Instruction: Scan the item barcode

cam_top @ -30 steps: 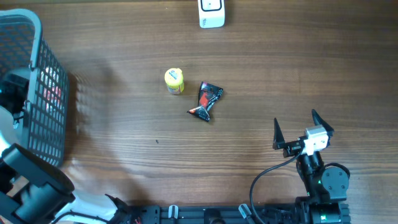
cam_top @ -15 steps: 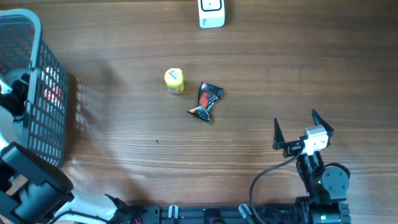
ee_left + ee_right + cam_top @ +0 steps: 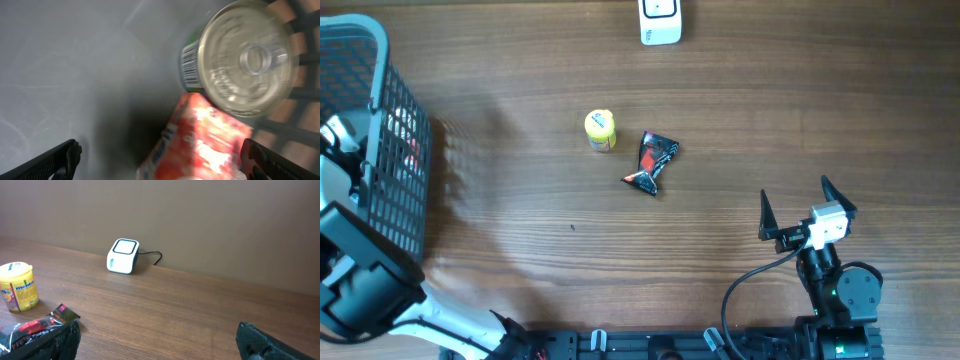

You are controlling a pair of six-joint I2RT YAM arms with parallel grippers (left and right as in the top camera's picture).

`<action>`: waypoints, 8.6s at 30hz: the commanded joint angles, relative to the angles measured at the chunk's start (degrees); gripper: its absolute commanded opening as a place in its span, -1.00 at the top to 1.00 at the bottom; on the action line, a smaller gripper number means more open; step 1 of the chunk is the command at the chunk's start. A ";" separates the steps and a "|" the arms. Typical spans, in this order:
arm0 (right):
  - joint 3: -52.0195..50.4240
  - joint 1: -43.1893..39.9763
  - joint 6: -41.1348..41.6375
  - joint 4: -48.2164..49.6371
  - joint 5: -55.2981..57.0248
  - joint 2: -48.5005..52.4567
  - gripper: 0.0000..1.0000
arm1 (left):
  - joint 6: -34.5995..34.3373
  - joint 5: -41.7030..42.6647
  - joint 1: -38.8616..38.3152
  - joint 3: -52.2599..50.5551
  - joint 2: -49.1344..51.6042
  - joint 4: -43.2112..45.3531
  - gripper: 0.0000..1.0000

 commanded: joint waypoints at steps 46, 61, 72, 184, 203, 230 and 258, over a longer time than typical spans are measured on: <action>-0.04 0.07 1.05 0.17 0.42 -0.26 -1.00 | -20.37 -21.03 -1.38 0.26 -4.20 -2.58 -1.00; -0.04 0.07 1.05 0.17 0.42 -0.26 -1.00 | -0.98 -17.88 -1.38 0.24 -7.67 -3.23 -1.00; -0.04 0.07 1.05 0.17 0.42 -0.26 -1.00 | 2.01 -18.49 -1.38 0.17 -1.29 -2.60 -1.00; -0.04 0.07 1.05 0.17 0.42 -0.26 -1.00 | -23.28 -44.52 -25.05 -6.25 -55.08 14.88 -1.00; -0.04 0.07 1.05 0.17 0.42 -0.26 -1.00 | -29.16 -3.43 0.59 -0.46 -17.57 11.02 -1.00; -0.04 0.07 1.05 0.17 0.42 -0.26 -1.00 | -19.39 3.39 -6.82 0.28 -2.19 17.86 -1.00; -0.04 0.07 1.03 0.17 0.42 -0.26 -1.00 | -15.96 -2.16 -6.78 0.26 5.09 15.34 -1.00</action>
